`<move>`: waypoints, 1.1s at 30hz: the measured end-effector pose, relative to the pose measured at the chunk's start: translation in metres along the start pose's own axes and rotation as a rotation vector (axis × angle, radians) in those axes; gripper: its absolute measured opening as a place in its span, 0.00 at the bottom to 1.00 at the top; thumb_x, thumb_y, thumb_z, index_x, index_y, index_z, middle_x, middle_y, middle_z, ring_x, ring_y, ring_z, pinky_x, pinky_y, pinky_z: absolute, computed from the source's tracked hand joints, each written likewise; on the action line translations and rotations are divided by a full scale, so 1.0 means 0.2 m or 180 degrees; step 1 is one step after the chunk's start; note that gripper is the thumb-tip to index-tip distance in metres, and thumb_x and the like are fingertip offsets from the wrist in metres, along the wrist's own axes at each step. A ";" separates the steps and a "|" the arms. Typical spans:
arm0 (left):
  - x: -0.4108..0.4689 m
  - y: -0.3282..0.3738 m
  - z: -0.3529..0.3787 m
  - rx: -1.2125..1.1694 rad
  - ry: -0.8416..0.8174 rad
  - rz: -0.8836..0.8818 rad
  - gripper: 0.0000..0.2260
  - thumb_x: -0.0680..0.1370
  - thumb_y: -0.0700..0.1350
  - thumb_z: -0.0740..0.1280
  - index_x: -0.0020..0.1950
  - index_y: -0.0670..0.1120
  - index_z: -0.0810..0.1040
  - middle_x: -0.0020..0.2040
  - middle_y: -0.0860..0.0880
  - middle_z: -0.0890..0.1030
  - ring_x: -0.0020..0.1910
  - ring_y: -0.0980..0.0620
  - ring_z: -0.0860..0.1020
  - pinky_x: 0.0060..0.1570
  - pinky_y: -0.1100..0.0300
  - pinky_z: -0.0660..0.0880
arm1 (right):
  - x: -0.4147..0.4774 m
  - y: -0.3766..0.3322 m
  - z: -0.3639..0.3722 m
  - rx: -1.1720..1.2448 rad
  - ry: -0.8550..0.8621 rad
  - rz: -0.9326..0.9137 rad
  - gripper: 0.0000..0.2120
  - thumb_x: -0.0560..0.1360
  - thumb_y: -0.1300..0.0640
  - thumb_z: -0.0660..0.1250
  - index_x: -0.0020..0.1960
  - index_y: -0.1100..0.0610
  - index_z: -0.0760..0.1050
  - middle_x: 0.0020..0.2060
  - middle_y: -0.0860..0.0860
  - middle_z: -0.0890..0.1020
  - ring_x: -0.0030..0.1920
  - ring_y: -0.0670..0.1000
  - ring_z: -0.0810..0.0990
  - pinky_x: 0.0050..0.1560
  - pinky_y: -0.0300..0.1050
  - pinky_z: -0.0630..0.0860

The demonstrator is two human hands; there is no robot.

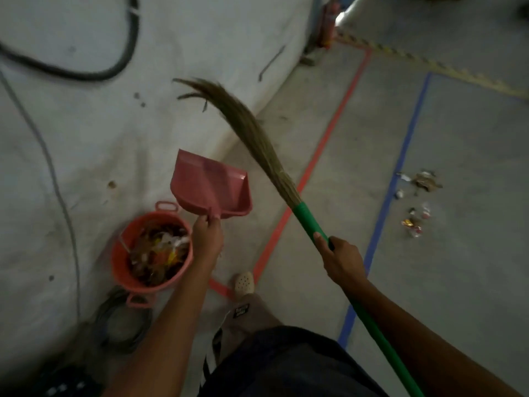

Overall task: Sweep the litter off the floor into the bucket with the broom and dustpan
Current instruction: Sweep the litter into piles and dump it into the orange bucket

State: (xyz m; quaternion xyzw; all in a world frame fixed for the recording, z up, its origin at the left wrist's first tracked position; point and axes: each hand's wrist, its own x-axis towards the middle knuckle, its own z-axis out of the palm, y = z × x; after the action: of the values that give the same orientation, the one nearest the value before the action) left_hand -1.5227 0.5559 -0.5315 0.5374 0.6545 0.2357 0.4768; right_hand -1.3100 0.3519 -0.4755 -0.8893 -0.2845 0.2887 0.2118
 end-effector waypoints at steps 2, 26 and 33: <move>-0.04 0.20 0.16 0.0013 -0.0165 0.0197 0.19 0.80 0.61 0.61 0.44 0.46 0.76 0.35 0.43 0.79 0.34 0.41 0.78 0.33 0.52 0.73 | 0.02 0.09 -0.12 0.0288 0.0238 0.0173 0.32 0.78 0.30 0.55 0.39 0.58 0.74 0.32 0.57 0.82 0.32 0.58 0.82 0.35 0.56 0.81; 0.19 1.57 2.37 0.0674 -0.2557 0.1149 0.18 0.81 0.56 0.64 0.39 0.43 0.74 0.27 0.44 0.74 0.19 0.51 0.69 0.20 0.64 0.64 | 0.84 0.86 -1.17 0.1730 0.1583 0.2390 0.24 0.81 0.37 0.58 0.47 0.58 0.76 0.35 0.55 0.82 0.29 0.51 0.80 0.29 0.43 0.78; 0.27 1.68 2.84 0.1100 -0.2777 0.1205 0.19 0.82 0.56 0.64 0.38 0.43 0.72 0.27 0.44 0.74 0.20 0.51 0.69 0.21 0.63 0.64 | 1.07 1.16 -1.30 0.2106 0.1665 0.2817 0.25 0.82 0.39 0.59 0.48 0.61 0.77 0.34 0.57 0.83 0.28 0.53 0.80 0.29 0.44 0.78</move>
State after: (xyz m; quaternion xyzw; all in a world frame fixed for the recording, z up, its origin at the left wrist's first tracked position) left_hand -0.8619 0.5950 -0.5217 0.7662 0.3148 -0.0402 0.5588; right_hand -0.9125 0.2574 -0.4917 -0.8516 0.2782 0.1943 0.3996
